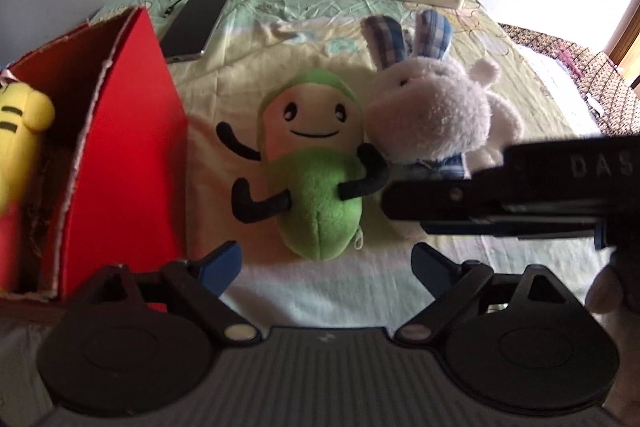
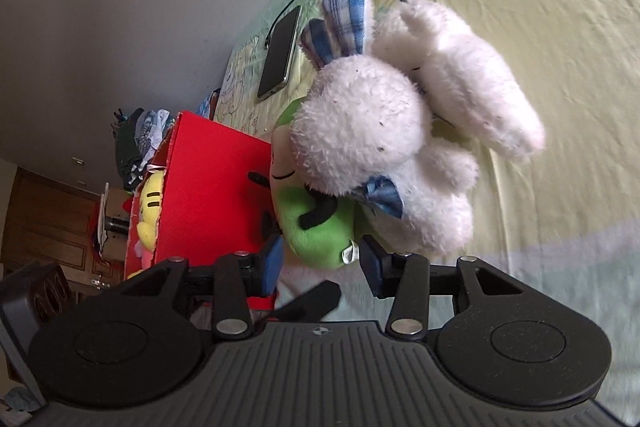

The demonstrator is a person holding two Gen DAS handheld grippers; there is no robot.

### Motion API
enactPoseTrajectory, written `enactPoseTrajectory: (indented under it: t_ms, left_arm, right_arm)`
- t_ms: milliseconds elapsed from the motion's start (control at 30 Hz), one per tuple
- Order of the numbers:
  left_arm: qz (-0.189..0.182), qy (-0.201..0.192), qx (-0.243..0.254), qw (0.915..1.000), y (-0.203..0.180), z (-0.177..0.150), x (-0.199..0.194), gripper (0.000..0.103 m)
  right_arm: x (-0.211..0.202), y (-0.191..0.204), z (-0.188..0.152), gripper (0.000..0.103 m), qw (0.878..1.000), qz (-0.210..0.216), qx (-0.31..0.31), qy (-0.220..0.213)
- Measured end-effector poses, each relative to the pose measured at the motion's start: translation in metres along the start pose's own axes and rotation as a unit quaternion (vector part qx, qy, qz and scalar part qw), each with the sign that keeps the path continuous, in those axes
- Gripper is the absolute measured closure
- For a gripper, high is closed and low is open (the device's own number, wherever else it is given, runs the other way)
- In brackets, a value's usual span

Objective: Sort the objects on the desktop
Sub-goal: 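Close both tools on the green-and-white plush toy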

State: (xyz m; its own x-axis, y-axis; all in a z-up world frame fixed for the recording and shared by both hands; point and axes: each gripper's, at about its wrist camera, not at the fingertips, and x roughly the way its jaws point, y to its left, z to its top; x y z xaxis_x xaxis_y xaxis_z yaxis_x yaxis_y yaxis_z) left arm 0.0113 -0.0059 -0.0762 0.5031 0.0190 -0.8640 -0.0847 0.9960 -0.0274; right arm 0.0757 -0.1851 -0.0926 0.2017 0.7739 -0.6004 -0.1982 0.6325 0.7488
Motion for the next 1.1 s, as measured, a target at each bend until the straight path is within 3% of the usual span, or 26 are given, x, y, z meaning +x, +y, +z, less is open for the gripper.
enactPoseTrajectory:
  t_ms: [300,500,600,667,1100]
  left_arm:
    - [-0.007,0.016,-0.032,0.9994,0.011,0.011,0.033,0.014]
    - [-0.03,0.043,-0.039,0.9979,0.015,0.019,0.053,0.036]
    - [-0.028,0.039,-0.025,0.9985,0.009,0.021,0.054,0.035]
    - [-0.03,0.039,-0.019,0.9986,0.007,0.021,0.054,0.035]
    - [-0.06,0.04,0.019,0.9972,-0.004,0.004,0.029,0.035]
  right_arm:
    - [0.032,-0.003,0.017,0.049,1.0,-0.011,0.001,0.027]
    - [0.044,-0.002,0.019,0.043,0.999,0.004,-0.014,0.039]
    - [0.043,-0.004,0.021,0.048,0.999,0.013,-0.016,0.044]
    - [0.042,-0.009,0.022,0.06,0.998,0.033,-0.004,0.055]
    - [0.012,-0.004,0.005,0.061,0.996,0.02,-0.039,0.077]
